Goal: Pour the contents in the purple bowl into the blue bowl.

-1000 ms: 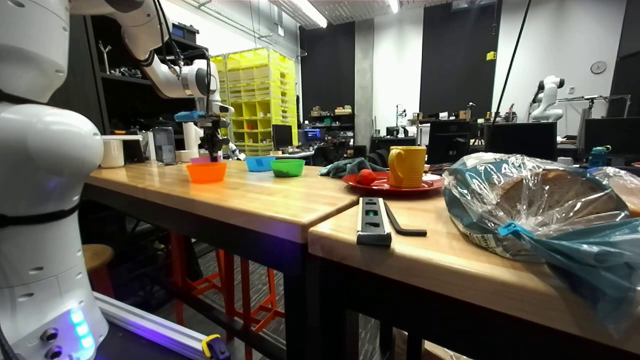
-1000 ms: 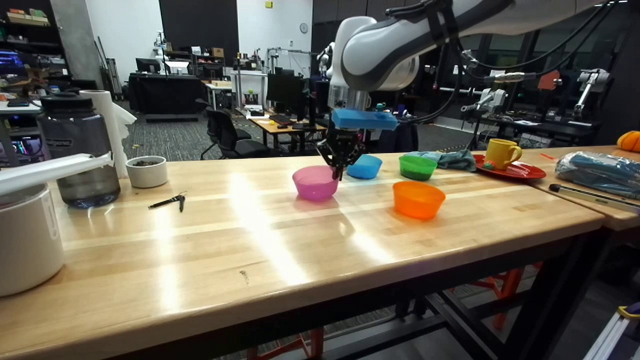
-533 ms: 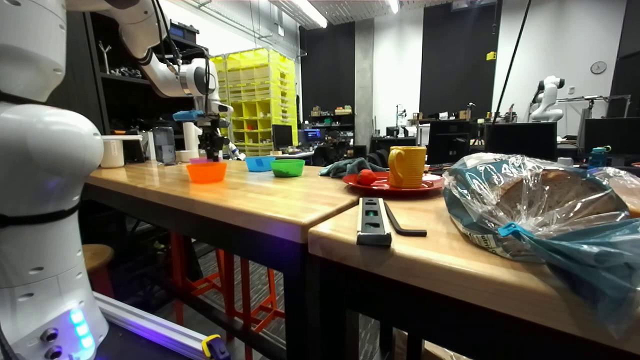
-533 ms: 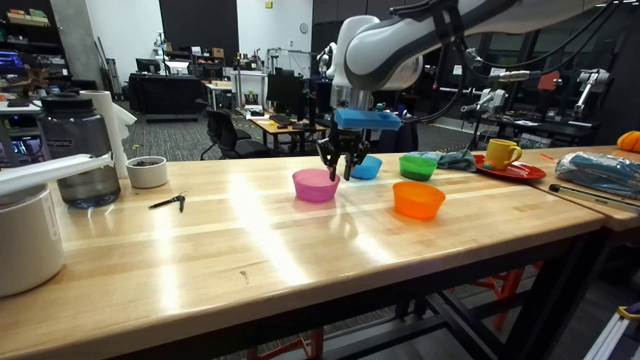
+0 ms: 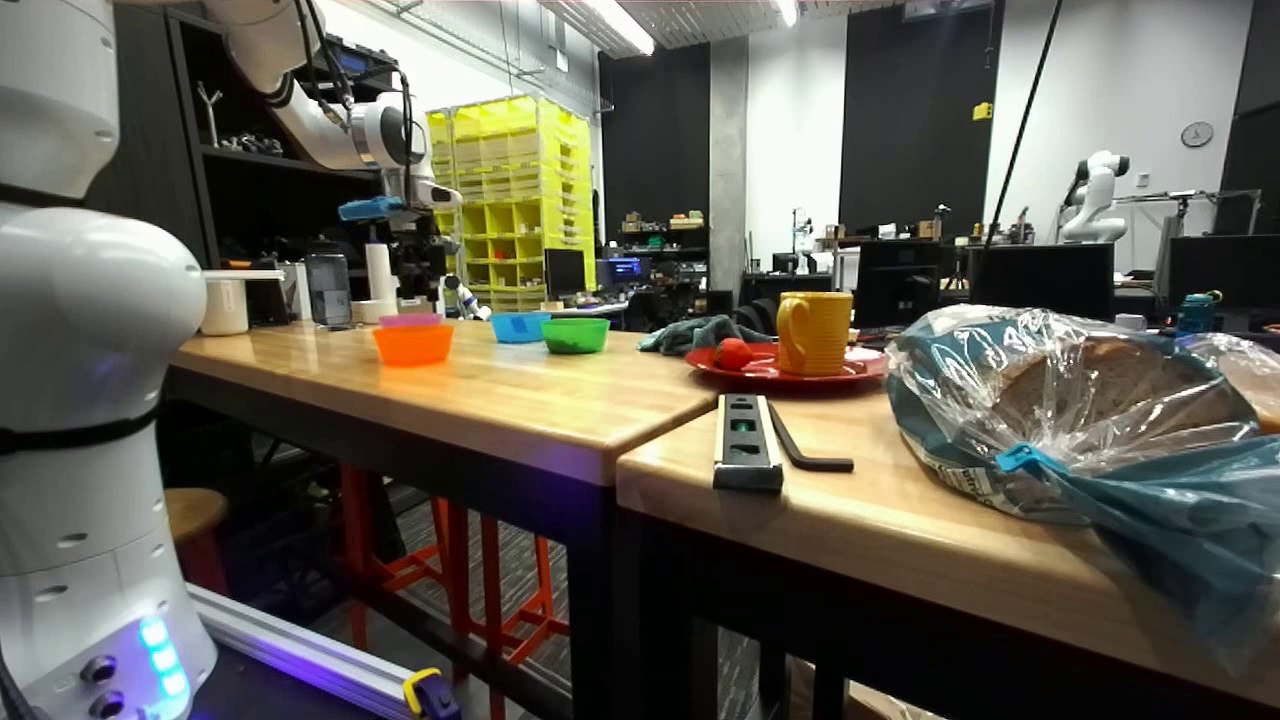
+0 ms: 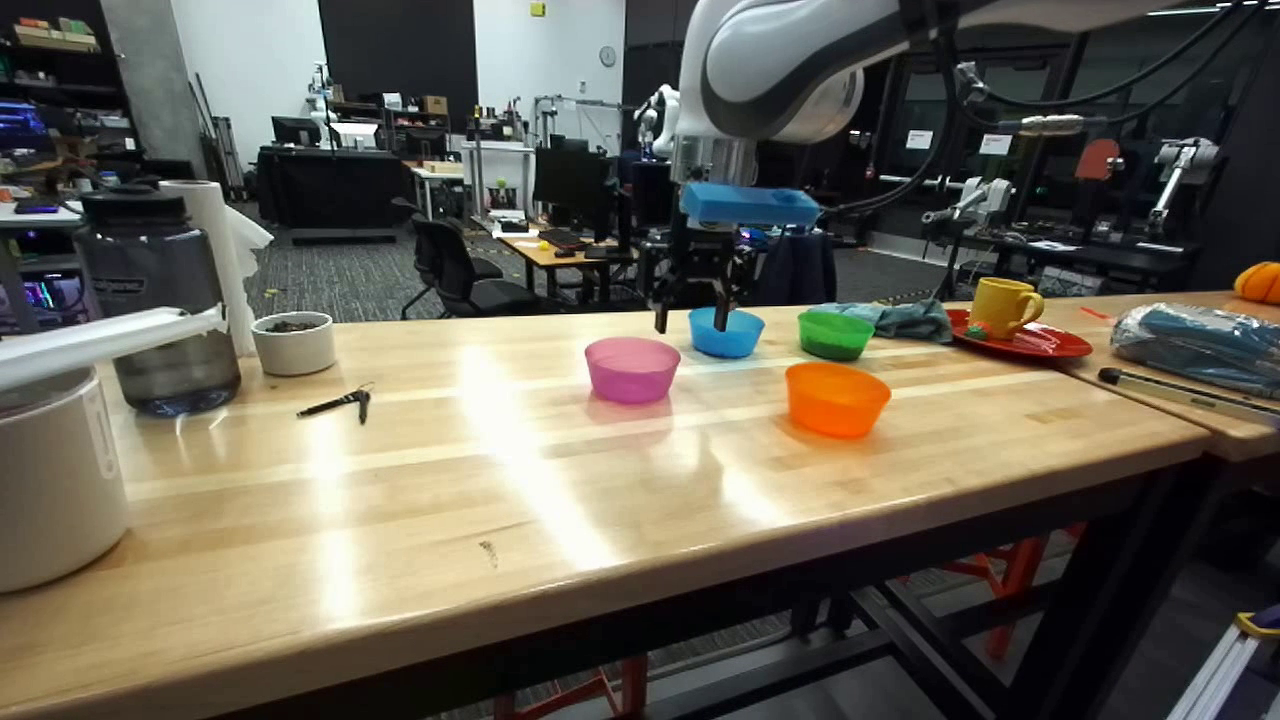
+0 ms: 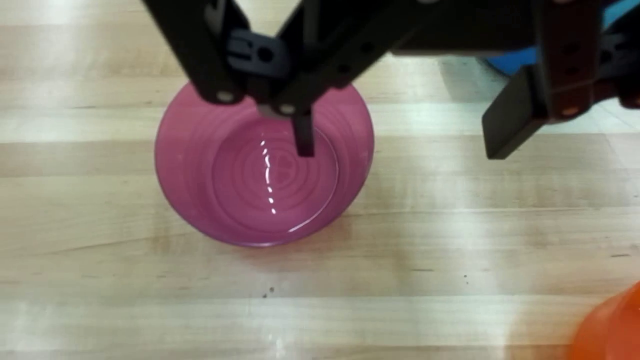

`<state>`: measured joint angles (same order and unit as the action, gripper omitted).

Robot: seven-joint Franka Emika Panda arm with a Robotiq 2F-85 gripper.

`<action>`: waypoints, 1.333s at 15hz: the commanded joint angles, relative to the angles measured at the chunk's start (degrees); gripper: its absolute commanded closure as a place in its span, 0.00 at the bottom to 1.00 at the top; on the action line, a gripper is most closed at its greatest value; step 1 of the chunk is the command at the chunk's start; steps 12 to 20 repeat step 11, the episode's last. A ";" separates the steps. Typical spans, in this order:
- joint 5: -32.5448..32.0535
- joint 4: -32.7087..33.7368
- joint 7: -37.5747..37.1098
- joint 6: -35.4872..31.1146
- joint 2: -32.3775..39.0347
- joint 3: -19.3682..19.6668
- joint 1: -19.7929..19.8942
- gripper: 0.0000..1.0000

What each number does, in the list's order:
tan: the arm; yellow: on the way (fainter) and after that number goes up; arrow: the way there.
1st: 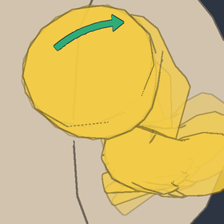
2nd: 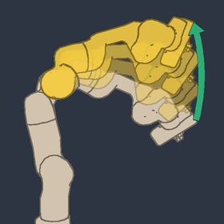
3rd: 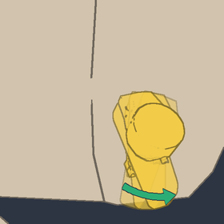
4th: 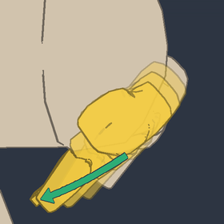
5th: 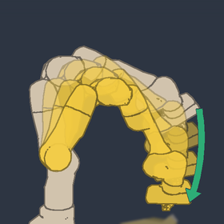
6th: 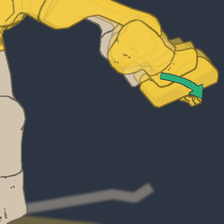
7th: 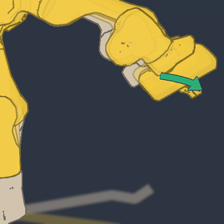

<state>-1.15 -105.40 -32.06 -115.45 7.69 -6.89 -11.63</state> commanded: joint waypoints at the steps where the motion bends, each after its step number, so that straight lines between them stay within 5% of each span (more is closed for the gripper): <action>1: 0.71 0.87 2.66 5.23 -2.07 -0.15 0.60 0.00; 11: -0.19 0.91 8.53 13.36 -5.92 -0.02 1.99 0.00; 20: -0.19 0.91 8.53 13.36 -5.92 -0.02 1.99 0.00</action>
